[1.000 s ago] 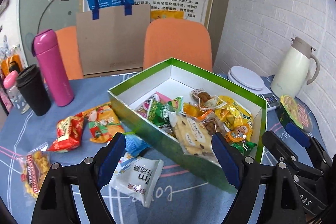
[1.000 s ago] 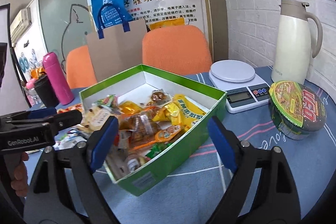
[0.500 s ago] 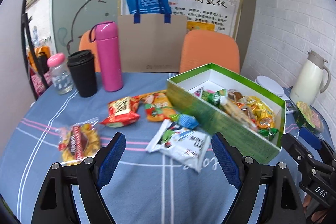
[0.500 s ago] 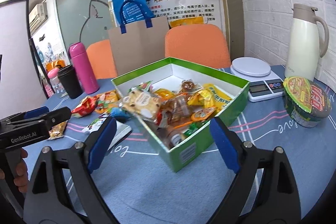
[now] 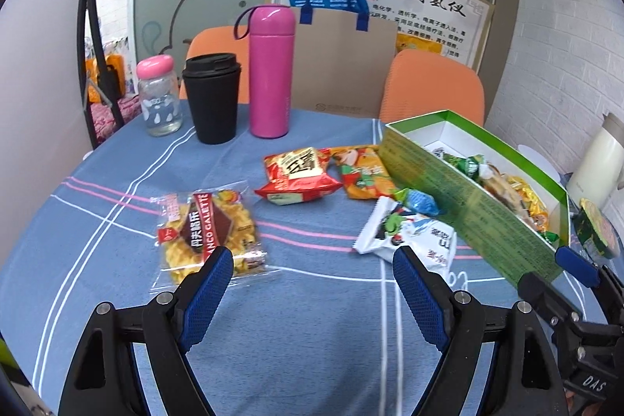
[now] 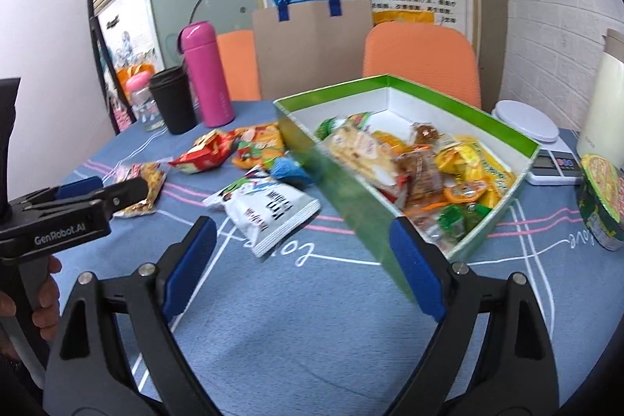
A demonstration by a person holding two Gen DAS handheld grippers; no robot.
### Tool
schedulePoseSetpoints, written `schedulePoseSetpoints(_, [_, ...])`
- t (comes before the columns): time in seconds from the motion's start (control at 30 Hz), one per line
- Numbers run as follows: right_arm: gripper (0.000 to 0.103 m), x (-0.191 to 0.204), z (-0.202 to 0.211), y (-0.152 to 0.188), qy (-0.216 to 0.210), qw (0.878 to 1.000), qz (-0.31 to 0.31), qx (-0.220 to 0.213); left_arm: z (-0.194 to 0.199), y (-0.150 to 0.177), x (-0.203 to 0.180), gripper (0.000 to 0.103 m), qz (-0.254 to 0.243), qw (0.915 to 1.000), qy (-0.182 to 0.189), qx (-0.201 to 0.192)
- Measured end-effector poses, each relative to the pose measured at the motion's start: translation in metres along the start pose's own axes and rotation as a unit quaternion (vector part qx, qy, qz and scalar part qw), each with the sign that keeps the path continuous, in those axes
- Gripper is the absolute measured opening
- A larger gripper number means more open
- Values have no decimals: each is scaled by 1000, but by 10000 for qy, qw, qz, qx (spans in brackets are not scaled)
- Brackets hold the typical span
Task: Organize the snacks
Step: 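Withdraw both open tools from the box toward the white snack bag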
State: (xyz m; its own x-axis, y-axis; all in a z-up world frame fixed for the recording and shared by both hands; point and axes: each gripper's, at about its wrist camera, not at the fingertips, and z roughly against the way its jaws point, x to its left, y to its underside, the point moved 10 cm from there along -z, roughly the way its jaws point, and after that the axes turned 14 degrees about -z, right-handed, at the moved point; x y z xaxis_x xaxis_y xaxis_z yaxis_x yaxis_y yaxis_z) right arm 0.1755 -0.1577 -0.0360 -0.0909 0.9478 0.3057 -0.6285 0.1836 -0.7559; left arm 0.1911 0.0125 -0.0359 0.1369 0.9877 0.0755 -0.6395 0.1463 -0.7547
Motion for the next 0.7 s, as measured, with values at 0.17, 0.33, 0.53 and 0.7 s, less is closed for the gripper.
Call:
schedulePoseSetpoints(0.17, [90, 17, -20, 13, -142, 9991, 123, 384, -7, 6, 11, 86, 63, 9999, -26, 88])
schedulePoseSetpoints(0.33, [90, 27, -46, 15, -176, 9971, 35, 740, -13, 9, 22, 86, 45, 9999, -90, 139])
schedulePoseSetpoints(0.53, [90, 30, -88, 14, 102, 9936, 27, 1123, -13, 18, 48, 86, 160, 9995, -201, 173])
schedulePoseSetpoints(0.7, [90, 38, -108, 26, 88, 9897, 176, 1420, -12, 25, 73, 86, 397, 9988, -239, 183])
